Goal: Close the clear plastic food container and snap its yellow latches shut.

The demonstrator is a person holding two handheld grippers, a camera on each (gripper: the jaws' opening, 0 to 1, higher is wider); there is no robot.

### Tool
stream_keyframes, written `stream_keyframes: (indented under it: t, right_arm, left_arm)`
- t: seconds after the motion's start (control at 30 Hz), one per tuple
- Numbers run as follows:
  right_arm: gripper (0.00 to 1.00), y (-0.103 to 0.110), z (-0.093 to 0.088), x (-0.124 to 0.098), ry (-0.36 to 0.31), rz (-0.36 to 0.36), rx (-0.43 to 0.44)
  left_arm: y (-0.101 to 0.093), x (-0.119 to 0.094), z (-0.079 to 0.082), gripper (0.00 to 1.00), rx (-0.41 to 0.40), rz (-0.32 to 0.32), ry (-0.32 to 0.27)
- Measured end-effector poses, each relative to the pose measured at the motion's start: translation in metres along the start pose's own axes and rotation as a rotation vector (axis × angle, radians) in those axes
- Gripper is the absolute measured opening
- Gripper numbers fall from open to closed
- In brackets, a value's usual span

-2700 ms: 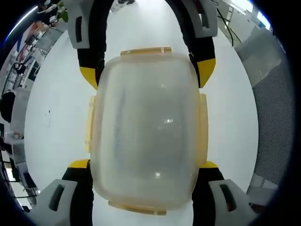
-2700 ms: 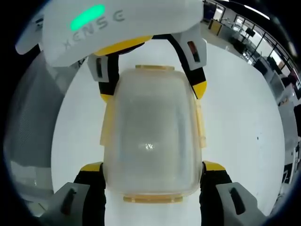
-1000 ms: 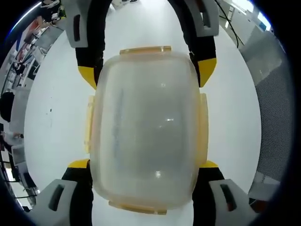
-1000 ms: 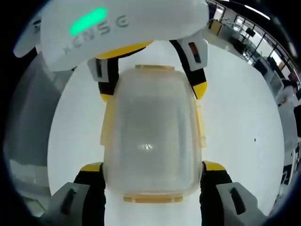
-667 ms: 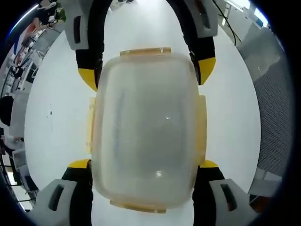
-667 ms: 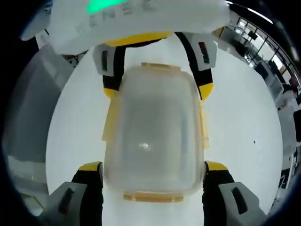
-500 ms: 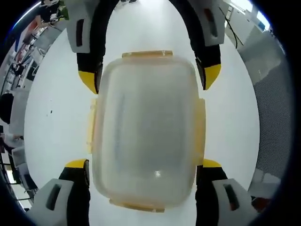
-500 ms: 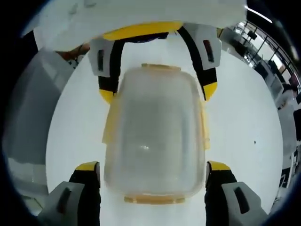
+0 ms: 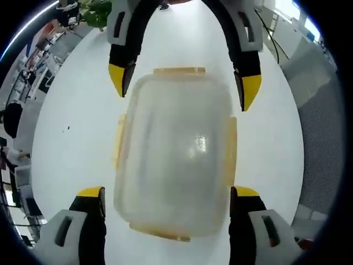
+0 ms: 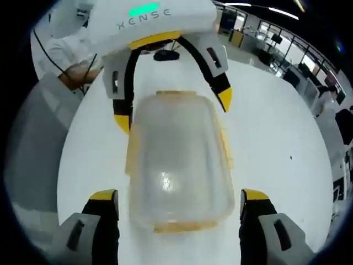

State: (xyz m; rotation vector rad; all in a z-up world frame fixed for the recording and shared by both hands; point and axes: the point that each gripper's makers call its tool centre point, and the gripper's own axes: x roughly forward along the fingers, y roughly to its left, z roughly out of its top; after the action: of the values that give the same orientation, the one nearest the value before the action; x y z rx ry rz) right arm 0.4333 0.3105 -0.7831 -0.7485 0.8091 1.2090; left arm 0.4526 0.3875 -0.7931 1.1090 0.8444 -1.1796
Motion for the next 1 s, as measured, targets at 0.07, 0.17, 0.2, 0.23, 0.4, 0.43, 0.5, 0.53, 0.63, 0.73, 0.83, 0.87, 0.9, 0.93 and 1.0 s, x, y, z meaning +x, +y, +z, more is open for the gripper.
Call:
stream_keyframes:
  t: [0.07, 0.17, 0.2, 0.23, 0.4, 0.43, 0.5, 0.53, 0.63, 0.73, 0.83, 0.87, 0.9, 0.93, 1.0]
  right_arm:
    - [0.92, 0.001, -0.001, -0.002, -0.009, -0.011, 0.01]
    - [0.91, 0.002, 0.001, -0.007, -0.041, -0.039, 0.041]
    - [0.91, 0.003, 0.003, -0.009, -0.055, -0.044, 0.055]
    - [0.91, 0.003, 0.004, -0.011, -0.071, -0.058, 0.076]
    - [0.9, -0.001, 0.005, -0.017, -0.119, -0.115, 0.124]
    - [0.9, -0.001, 0.005, -0.017, -0.123, -0.122, 0.13]
    - [0.9, 0.0, 0.005, -0.019, -0.131, -0.131, 0.139]
    - [0.9, 0.0, 0.005, -0.019, -0.135, -0.134, 0.147]
    - [0.9, 0.0, 0.007, -0.021, -0.151, -0.147, 0.158]
    - [0.9, -0.001, 0.01, -0.024, -0.18, -0.155, 0.186]
    - [0.9, -0.002, 0.013, -0.027, -0.221, -0.159, 0.231]
    - [0.9, -0.002, 0.013, -0.028, -0.228, -0.16, 0.242]
    - [0.9, -0.002, 0.013, -0.03, -0.239, -0.165, 0.25]
    - [0.89, -0.002, 0.015, -0.031, -0.25, -0.168, 0.251]
    - [0.88, -0.002, 0.019, -0.034, -0.296, -0.171, 0.271]
  left_arm:
    - [-0.002, -0.002, 0.0, 0.94, -0.012, 0.006, -0.013]
    - [-0.005, -0.006, 0.0, 0.94, -0.019, 0.021, -0.033]
    - [-0.005, -0.007, 0.0, 0.94, -0.023, 0.026, -0.038]
    - [-0.004, -0.009, 0.0, 0.93, -0.037, 0.037, -0.05]
    - [-0.005, -0.013, -0.002, 0.93, -0.111, 0.069, -0.1]
    - [-0.004, -0.014, -0.004, 0.93, -0.119, 0.078, -0.107]
    - [-0.005, -0.016, -0.004, 0.92, -0.147, 0.082, -0.124]
    - [-0.006, -0.016, -0.004, 0.92, -0.159, 0.082, -0.132]
    - [-0.005, -0.02, -0.003, 0.9, -0.178, 0.091, -0.152]
    - [-0.002, -0.024, -0.001, 0.9, -0.202, 0.103, -0.181]
    - [0.0, -0.026, -0.003, 0.91, -0.226, 0.111, -0.193]
    - [-0.001, -0.027, -0.002, 0.91, -0.224, 0.114, -0.207]
    - [-0.001, -0.028, -0.001, 0.91, -0.228, 0.116, -0.22]
    - [-0.001, -0.029, 0.001, 0.91, -0.252, 0.115, -0.246]
    - [-0.001, -0.032, 0.004, 0.91, -0.307, 0.118, -0.282]
